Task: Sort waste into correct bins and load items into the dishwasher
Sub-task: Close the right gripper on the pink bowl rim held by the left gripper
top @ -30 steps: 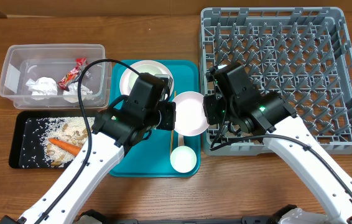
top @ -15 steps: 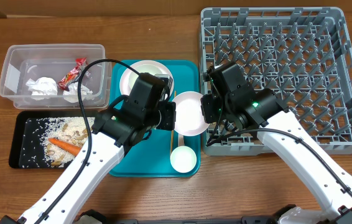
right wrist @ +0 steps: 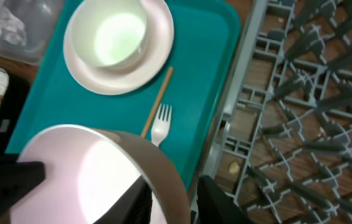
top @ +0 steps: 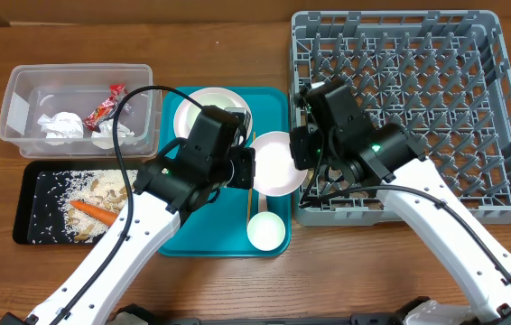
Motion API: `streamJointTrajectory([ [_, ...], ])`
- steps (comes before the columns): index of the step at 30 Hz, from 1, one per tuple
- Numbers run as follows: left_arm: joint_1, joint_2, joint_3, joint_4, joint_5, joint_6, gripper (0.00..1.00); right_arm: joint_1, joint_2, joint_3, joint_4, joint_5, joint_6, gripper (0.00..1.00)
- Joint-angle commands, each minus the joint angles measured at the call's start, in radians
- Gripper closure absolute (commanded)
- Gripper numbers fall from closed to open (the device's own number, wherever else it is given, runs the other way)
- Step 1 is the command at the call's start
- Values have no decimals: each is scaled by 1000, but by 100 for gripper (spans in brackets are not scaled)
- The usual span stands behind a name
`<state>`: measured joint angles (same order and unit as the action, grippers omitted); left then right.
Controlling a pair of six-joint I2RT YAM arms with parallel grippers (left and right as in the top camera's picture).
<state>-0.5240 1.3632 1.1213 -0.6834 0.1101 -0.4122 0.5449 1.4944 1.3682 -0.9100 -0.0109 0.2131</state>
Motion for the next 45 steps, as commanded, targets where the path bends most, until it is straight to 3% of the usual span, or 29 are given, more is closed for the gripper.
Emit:
streamJointTrajectory([
  [1,-8,-3,26,1,-10,17,95,6,-9,28,-9,10,5,75],
  [12,-7,-3,26,1,-24,24,95,6,-9,27,-102,10,4,75],
  [45,-7,-3,26,2,-24,24,95,6,5,25,-122,-10,5,75],
])
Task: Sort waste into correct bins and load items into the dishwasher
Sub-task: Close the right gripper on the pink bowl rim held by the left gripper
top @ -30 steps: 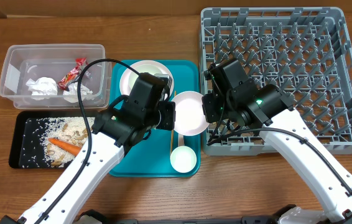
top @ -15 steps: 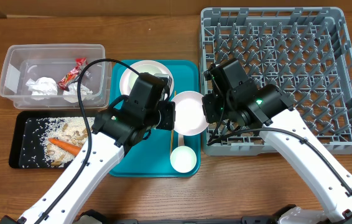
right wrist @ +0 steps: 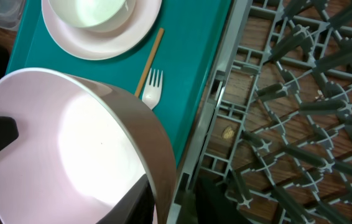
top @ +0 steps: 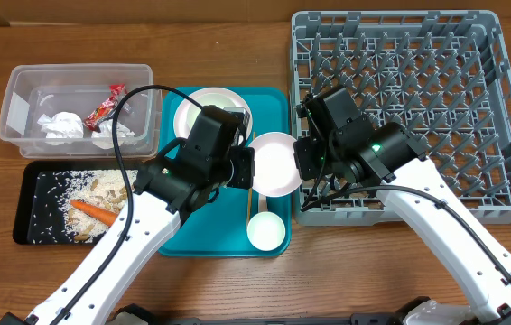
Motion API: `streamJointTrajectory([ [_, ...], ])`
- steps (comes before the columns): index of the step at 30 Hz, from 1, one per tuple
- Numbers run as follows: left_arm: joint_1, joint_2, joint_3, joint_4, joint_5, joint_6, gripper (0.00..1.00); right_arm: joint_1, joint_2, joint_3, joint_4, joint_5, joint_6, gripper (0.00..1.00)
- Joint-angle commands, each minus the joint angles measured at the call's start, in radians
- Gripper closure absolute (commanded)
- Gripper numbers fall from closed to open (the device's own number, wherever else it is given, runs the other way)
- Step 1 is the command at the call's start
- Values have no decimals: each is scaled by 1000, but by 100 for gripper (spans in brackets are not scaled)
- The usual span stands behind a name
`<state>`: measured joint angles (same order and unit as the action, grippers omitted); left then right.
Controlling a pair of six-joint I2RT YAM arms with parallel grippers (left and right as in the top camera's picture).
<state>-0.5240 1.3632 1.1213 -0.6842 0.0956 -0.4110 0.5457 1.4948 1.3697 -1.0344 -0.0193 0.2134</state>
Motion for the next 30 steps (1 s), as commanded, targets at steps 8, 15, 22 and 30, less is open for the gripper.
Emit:
streamJointTrajectory([
  [8,-6,-3,26,3,-10,23,95,5,7,24,8,-8,5,89],
  [15,-6,-3,26,3,-10,23,96,5,7,24,3,-9,5,96],
  [22,-7,-4,26,4,-9,24,80,5,7,24,-5,-8,5,96],
  [30,-6,-13,127,-77,51,110,49,5,7,24,1,-7,4,96],
])
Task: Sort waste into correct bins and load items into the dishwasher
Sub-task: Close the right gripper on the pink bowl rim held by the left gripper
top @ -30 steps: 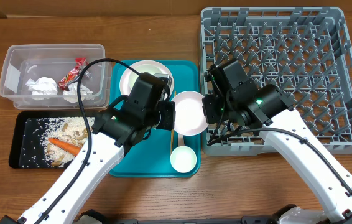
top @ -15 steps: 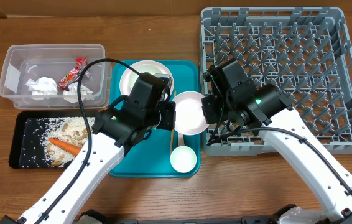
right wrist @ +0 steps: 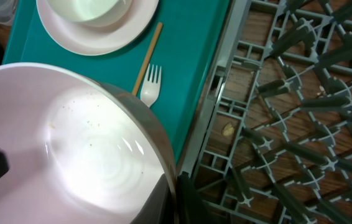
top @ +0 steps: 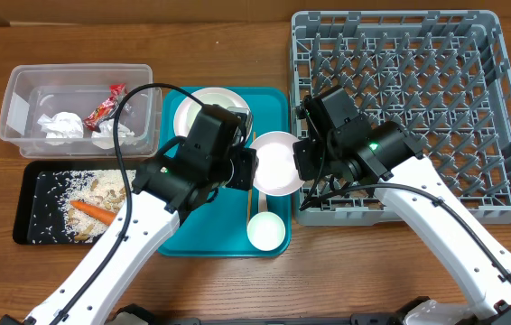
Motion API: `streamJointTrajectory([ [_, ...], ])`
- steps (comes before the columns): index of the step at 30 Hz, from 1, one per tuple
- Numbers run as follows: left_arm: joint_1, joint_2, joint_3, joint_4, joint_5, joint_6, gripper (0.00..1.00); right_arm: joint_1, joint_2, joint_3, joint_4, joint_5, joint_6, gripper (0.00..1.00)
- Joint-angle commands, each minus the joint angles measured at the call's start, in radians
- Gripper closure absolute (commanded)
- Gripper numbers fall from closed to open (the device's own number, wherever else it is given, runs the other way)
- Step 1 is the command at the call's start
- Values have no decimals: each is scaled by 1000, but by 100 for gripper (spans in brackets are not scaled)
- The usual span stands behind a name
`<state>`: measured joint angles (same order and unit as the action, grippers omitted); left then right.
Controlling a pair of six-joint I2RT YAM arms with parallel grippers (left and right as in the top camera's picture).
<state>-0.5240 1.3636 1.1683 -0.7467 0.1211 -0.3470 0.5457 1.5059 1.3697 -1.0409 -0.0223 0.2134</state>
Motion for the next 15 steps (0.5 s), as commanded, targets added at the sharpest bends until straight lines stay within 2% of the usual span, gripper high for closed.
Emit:
streamJointTrajectory([
  [1,-6,-18,111,-35,25,64,45,3,-4,24,14,-1,4,96],
  [4,-6,-31,198,-94,24,95,34,2,-4,24,36,48,4,96],
  [8,-6,-48,294,-173,7,97,27,2,-4,24,82,182,-9,96],
  [11,-6,-62,307,-197,-2,98,0,2,-4,24,138,318,-75,96],
  [15,-6,-61,307,-230,-2,98,0,0,-4,24,259,526,-220,96],
])
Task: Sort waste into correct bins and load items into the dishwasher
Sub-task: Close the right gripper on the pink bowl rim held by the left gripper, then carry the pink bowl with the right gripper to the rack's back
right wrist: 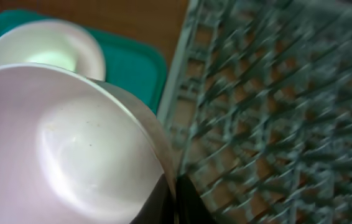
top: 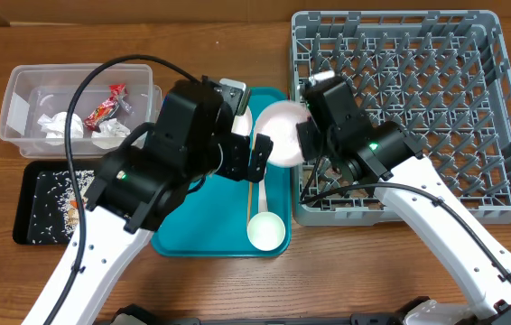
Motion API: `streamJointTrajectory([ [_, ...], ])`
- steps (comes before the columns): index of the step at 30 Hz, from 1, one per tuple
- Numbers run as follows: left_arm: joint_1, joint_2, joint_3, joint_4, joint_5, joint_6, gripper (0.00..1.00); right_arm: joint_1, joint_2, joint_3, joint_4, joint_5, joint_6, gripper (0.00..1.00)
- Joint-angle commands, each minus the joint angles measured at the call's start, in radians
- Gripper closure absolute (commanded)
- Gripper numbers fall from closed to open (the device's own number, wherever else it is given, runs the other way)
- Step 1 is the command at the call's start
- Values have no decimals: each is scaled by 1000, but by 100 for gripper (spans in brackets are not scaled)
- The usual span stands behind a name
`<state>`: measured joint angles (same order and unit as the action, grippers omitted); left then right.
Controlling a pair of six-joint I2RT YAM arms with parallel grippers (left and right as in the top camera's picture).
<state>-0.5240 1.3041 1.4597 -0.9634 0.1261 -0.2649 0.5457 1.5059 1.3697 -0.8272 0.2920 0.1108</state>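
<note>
My right gripper [right wrist: 175,199] is shut on the rim of a pale pink bowl [right wrist: 70,143]. In the overhead view the bowl [top: 278,135] hangs tilted above the teal tray [top: 278,203], close to the left wall of the grey dish rack [top: 418,108]. My left gripper [top: 257,158] hovers just left of the bowl, raised over the tray, and its jaws cannot be made out. A white plate with a bowl on it [right wrist: 45,50] lies at the tray's far end, mostly hidden overhead by the left arm.
A small white bowl [top: 266,230] and a wooden-handled fork [top: 252,194] lie on the tray. A clear bin [top: 21,99] holds wrappers and tissue. A black tray [top: 39,217] holds rice and food scraps.
The right gripper has carried the pink bowl up and toward the far end of the tray, beside the rack. The left arm has risen and no longer touches the bowl.
The right gripper held the pink bowl's rim low over the tray's middle, with the left gripper at the bowl's opposite side. That stayed nearly the same through the following two moments. Now the bowl is lifted, tilted, next to the rack, and the left arm stands higher.
</note>
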Motion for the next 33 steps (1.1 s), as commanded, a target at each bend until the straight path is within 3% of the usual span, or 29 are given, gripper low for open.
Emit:
streamJointTrajectory([
  [1,-6,-2,16,-23,-6,15,0,-3,-4,24,82,249,-154,96],
  [4,-6,-2,15,-35,-6,15,0,-30,-3,24,201,312,-347,96],
  [7,-6,-2,15,-35,-6,15,0,-76,-3,24,300,361,-441,96],
  [14,-6,-2,15,-35,-6,15,0,-246,10,24,499,338,-496,96],
  [18,-6,-2,15,-35,-6,15,0,-319,51,24,571,251,-643,96],
  [25,-6,-2,15,-35,-6,15,0,-370,197,24,813,256,-699,96],
  [33,-6,-2,15,-35,-6,15,0,-373,367,24,1003,256,-971,96],
])
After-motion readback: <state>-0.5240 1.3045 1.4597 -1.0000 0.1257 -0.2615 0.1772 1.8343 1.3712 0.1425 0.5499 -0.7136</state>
